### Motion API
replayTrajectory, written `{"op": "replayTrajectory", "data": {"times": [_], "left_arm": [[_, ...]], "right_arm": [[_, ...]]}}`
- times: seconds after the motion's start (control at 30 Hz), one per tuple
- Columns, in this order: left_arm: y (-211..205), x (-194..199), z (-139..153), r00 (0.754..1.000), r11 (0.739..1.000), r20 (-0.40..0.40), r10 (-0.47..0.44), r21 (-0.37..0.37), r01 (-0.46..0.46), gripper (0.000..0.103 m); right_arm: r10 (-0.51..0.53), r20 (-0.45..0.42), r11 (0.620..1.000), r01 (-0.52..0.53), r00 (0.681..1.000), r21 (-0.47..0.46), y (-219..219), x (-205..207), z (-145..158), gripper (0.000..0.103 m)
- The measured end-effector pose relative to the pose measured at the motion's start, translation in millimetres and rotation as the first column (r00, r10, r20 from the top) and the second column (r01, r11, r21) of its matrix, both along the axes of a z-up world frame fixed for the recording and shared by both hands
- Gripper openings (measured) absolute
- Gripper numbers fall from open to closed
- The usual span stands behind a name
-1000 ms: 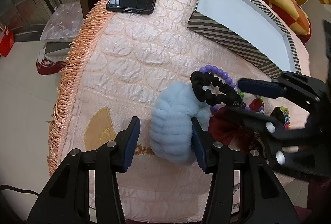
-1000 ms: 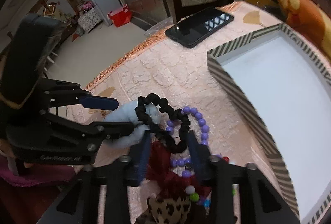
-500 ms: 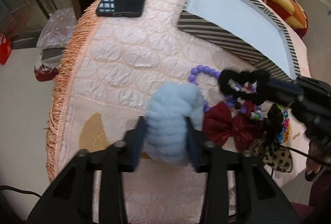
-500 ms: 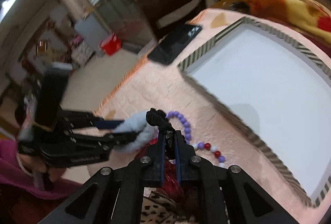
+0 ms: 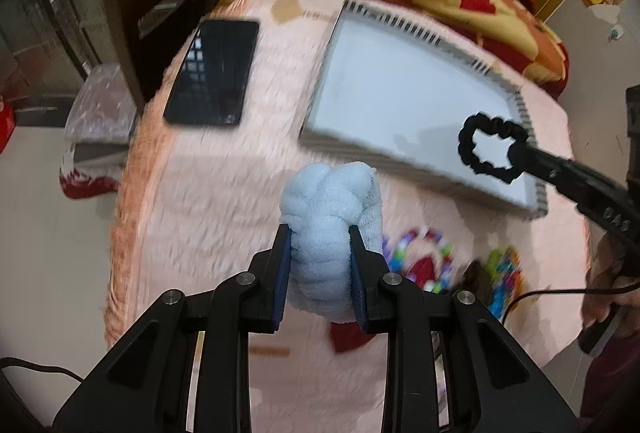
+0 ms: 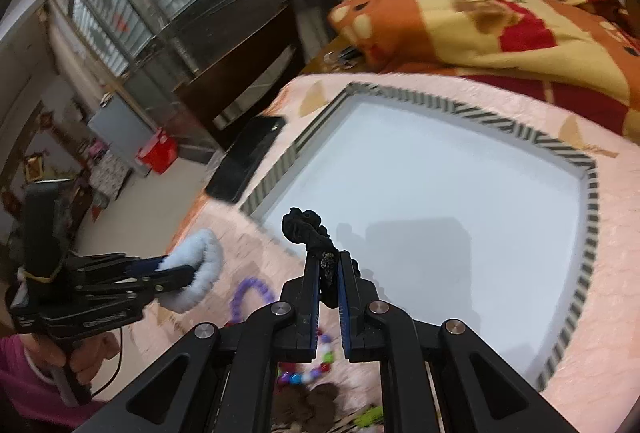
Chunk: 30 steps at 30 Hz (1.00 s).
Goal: Organize jewelry
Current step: 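Carry both scrunchies into the white tray and open both grippers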
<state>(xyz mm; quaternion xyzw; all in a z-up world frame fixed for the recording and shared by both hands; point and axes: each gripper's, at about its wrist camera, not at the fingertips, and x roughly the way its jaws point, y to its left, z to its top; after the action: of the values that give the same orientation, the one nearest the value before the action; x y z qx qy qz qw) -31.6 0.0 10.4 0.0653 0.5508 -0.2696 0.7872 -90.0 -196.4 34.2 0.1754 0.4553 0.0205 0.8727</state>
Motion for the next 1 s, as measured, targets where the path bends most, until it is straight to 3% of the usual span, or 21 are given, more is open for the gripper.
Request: {"op": "replayTrajectory", "data": {"times": [0.13, 0.37, 0.67, 0.87, 1.0], "left_arm": [[-22.8, 15.4, 12.2, 0.999, 1.000, 0.043, -0.003, 0.003, 0.003, 0.025], [-60.0, 37.0, 10.4, 0.999, 1.000, 0.053, -0.003, 0.027, 0.001, 0.025], [-90.7, 65.1, -12.9, 0.999, 0.996, 0.025, 0.035, 0.077, -0.037, 0.025], [-98.1, 72.7, -20.8, 0.998, 0.994, 0.004, 0.061, 0.087, -0.061, 0.025], [-98.3, 77.1, -24.9, 0.997, 0.993, -0.007, 0.082, 0.091, -0.081, 0.025]], "right_arm": [[-0.040, -0.013, 0.999, 0.041, 0.999, 0.003, -15.4, 8.9, -2.0, 0.008], [-0.088, -0.033, 0.996, 0.087, 0.996, -0.022, -42.3, 33.9, -6.0, 0.008], [-0.003, -0.087, 0.997, 0.010, 0.996, 0.076, -50.4, 91.2, -24.7, 0.008], [0.081, -0.141, 0.978, -0.051, 0.987, 0.204, -48.2, 141.3, -54.5, 0.008], [0.083, -0.173, 0.970, -0.040, 0.981, 0.240, -53.6, 162.6, -74.3, 0.008]]}}
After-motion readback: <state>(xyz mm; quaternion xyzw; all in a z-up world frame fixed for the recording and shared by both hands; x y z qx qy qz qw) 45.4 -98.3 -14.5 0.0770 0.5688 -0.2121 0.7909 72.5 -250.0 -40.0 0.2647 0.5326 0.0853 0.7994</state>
